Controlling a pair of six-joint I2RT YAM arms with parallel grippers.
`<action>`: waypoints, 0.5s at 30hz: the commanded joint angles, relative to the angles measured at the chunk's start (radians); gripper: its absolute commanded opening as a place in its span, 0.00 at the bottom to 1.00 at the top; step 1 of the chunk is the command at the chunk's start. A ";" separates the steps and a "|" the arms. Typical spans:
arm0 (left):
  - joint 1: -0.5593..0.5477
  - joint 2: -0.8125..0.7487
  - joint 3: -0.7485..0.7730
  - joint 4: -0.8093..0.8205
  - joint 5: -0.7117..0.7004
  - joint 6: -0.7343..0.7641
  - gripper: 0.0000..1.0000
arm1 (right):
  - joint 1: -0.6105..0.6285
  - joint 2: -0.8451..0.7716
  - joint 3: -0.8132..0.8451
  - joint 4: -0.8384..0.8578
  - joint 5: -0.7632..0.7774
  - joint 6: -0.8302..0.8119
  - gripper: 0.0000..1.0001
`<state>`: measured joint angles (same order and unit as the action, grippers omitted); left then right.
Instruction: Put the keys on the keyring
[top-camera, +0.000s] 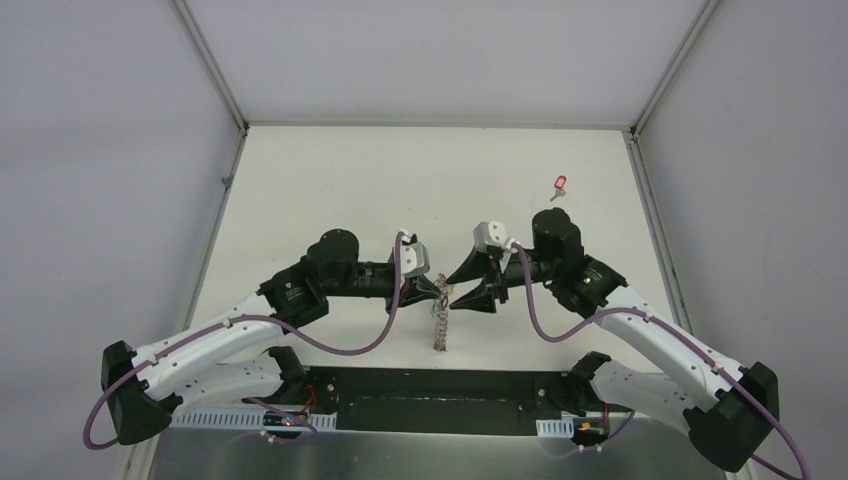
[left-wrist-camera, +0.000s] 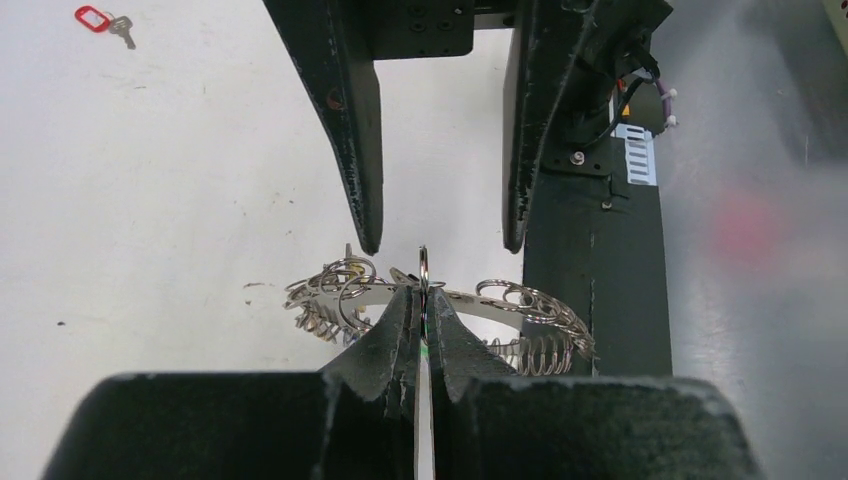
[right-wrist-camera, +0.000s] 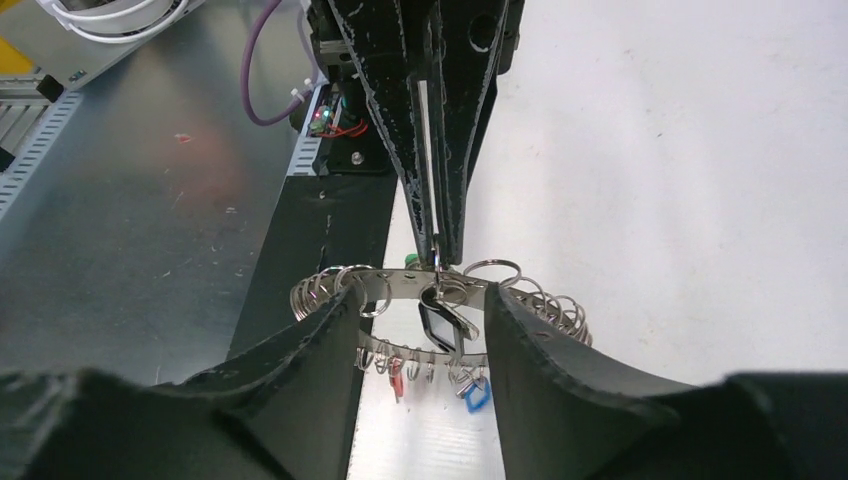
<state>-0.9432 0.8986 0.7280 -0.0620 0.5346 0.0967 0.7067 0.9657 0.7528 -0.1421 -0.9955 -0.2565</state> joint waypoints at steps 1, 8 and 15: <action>-0.005 -0.021 0.138 -0.156 -0.029 -0.032 0.00 | 0.005 -0.029 0.065 0.007 -0.004 -0.037 0.57; -0.005 0.062 0.330 -0.457 -0.107 -0.081 0.00 | 0.005 -0.026 0.076 0.044 0.004 0.017 0.66; -0.005 0.189 0.525 -0.726 -0.160 -0.076 0.00 | 0.012 -0.005 0.026 0.267 0.039 0.200 0.66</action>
<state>-0.9432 1.0485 1.1408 -0.6289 0.4232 0.0319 0.7074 0.9558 0.7834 -0.0685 -0.9722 -0.1749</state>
